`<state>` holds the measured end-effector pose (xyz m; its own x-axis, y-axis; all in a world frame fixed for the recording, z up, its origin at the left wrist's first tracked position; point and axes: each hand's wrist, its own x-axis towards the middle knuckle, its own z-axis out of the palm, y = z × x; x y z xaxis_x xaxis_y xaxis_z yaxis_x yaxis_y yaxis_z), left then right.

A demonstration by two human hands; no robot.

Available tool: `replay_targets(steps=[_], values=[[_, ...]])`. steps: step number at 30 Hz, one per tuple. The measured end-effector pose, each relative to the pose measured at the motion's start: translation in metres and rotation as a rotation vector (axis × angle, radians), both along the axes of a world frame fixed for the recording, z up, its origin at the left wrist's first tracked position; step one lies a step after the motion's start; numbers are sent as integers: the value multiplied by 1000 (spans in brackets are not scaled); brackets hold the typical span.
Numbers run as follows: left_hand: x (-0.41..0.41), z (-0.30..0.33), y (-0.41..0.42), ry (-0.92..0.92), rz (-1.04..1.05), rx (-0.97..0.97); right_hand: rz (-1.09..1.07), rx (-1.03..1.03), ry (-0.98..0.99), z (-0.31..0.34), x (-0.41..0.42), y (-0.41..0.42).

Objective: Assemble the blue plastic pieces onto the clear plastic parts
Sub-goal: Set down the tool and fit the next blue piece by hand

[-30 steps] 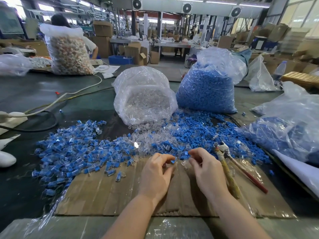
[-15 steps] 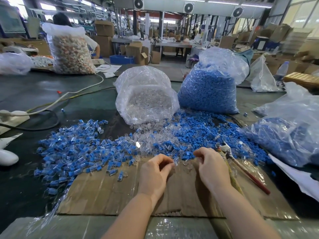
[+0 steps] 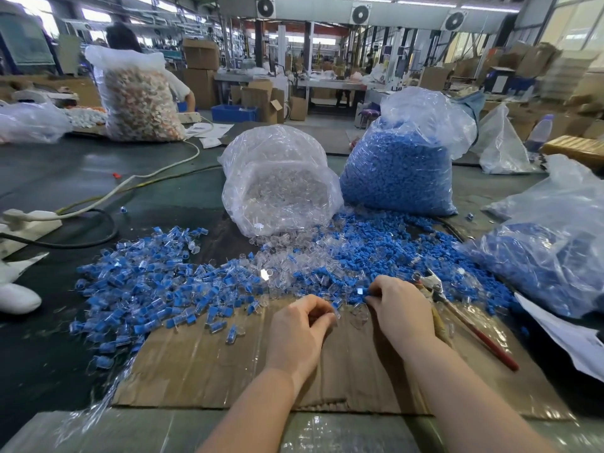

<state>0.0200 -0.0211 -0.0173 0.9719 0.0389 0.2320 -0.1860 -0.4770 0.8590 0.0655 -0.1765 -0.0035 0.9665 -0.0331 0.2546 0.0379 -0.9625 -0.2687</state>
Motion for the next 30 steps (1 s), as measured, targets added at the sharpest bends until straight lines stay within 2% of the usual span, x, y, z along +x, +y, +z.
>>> replay_targets(steps=[15,22,30], values=[[1,0,-1,-6,-5,41,-54,41,60,4,9,5],[2,-1,0,-3,12,37,-78,110,22,3,8,5],[3,-2,0,-10,35,-3,-2,346,-115,2,-17,7]])
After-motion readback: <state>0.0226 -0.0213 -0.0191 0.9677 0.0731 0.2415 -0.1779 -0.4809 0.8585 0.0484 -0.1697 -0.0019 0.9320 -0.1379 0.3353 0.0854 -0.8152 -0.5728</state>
